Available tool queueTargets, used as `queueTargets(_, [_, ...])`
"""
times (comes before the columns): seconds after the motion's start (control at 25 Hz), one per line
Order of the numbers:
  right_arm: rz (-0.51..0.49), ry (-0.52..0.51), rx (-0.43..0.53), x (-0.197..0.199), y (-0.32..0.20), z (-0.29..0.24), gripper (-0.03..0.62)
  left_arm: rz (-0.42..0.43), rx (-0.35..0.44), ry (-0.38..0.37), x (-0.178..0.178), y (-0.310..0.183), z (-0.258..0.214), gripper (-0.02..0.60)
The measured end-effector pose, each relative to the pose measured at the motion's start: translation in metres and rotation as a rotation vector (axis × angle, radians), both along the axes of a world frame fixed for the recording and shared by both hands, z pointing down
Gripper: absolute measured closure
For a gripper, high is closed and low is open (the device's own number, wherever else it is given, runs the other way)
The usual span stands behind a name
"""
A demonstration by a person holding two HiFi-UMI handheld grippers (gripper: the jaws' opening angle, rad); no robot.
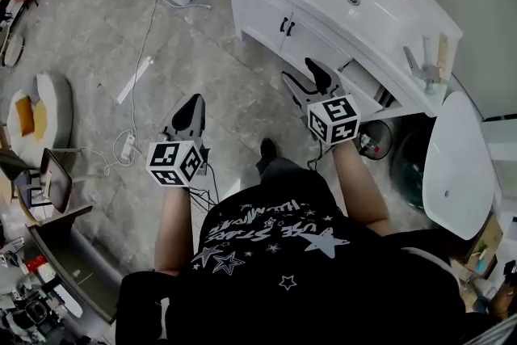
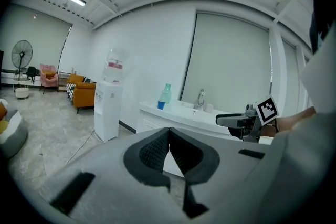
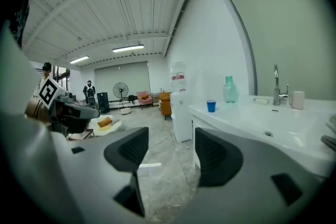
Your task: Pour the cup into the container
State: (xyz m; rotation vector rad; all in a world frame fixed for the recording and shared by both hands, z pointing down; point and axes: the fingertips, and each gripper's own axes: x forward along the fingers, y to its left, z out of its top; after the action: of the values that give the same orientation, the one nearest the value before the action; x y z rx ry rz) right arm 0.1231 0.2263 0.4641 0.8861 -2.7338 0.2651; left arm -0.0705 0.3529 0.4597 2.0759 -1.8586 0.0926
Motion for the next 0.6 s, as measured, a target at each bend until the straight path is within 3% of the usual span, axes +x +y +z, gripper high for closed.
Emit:
queueTargets(0.28, [-0.030,-0.012,0.006,0.000,-0.077,-0.005,0.298,-0.014,0.040,-0.023,0.002,-0.079,-0.014,0.572])
queueTargets(0.6, [-0.037,-0.027,-0.010,-0.007,-0.112,-0.003,0.267,-0.010,0.022,-0.018,0.004,-0.113,-0.009,0.572])
